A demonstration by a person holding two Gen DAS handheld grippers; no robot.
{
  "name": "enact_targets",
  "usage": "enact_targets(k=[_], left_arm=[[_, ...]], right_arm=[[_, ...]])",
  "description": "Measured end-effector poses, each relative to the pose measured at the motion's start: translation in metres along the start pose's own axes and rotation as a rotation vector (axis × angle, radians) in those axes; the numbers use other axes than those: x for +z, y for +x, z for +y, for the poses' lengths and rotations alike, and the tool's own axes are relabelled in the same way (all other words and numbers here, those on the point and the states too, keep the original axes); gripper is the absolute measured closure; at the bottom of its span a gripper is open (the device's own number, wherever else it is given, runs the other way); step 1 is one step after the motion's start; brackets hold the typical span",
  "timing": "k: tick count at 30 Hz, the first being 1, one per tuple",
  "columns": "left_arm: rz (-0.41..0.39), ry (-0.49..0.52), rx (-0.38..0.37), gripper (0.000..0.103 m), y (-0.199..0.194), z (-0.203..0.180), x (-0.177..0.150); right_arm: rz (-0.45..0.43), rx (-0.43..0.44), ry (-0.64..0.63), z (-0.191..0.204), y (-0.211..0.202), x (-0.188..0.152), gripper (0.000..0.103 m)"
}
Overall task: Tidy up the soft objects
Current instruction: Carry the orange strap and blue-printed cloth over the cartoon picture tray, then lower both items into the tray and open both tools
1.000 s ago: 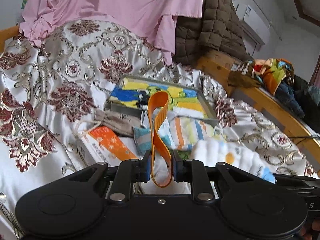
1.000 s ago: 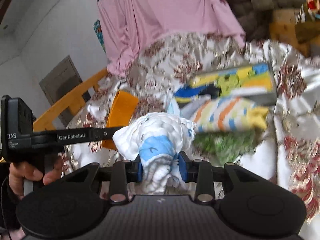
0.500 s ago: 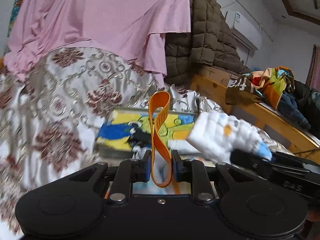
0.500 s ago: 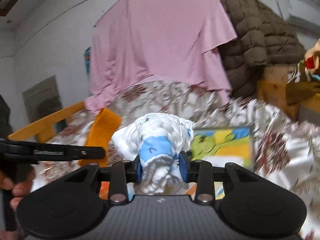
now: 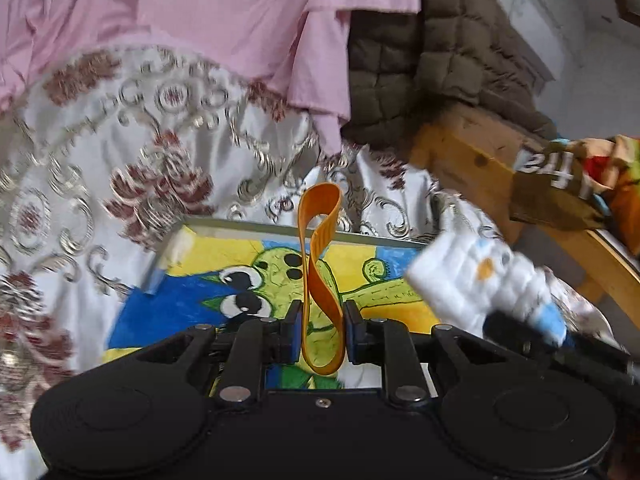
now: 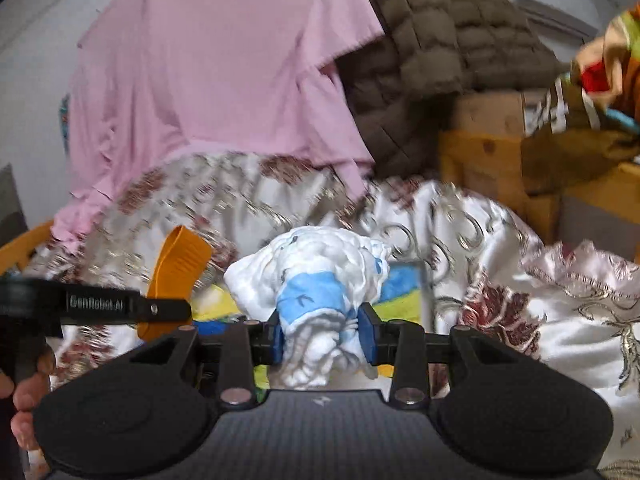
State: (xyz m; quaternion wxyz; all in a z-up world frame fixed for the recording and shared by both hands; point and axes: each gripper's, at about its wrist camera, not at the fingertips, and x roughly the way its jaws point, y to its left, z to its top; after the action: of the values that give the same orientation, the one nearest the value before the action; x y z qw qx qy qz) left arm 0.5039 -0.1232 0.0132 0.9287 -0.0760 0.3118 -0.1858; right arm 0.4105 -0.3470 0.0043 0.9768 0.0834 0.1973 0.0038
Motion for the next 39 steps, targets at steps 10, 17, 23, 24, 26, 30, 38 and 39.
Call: enact_targets(k=[10,17,23,24,26,30,38,39], left_arm=[[0.132,-0.028,-0.053,0.081,0.065,-0.004,-0.007],[0.217,-0.043,-0.040,0.081,0.085,0.000,-0.011],[0.270,-0.049,0.004,0.077,0.093,0.000,-0.013],[0.278,-0.044,0.015,0.076,0.094,-0.001,-0.014],[0.287,-0.047,0.027,0.071,0.095,-0.001,-0.015],[0.284,-0.054,0.050,0.064,0.092,0.000,-0.014],[0.242,-0.060,0.074,0.048,0.067,-0.002,-0.006],[0.232,-0.060,0.076,0.045,0.061,-0.002,-0.004]], right_arm=[[0.107,-0.034,0.046,-0.020,0.048,-0.010,0.063],[0.148,-0.037,0.050,-0.020,0.057,-0.018,0.063],[0.184,-0.058,0.014,-0.014,0.060,-0.024,0.060],[0.190,-0.057,0.018,-0.015,0.060,-0.025,0.059],[0.197,-0.057,0.026,-0.015,0.061,-0.026,0.056],[0.201,-0.059,0.036,-0.015,0.059,-0.027,0.049],[0.155,-0.060,0.052,-0.011,0.035,-0.014,0.037],[0.139,-0.059,0.057,-0.010,0.029,-0.011,0.034]])
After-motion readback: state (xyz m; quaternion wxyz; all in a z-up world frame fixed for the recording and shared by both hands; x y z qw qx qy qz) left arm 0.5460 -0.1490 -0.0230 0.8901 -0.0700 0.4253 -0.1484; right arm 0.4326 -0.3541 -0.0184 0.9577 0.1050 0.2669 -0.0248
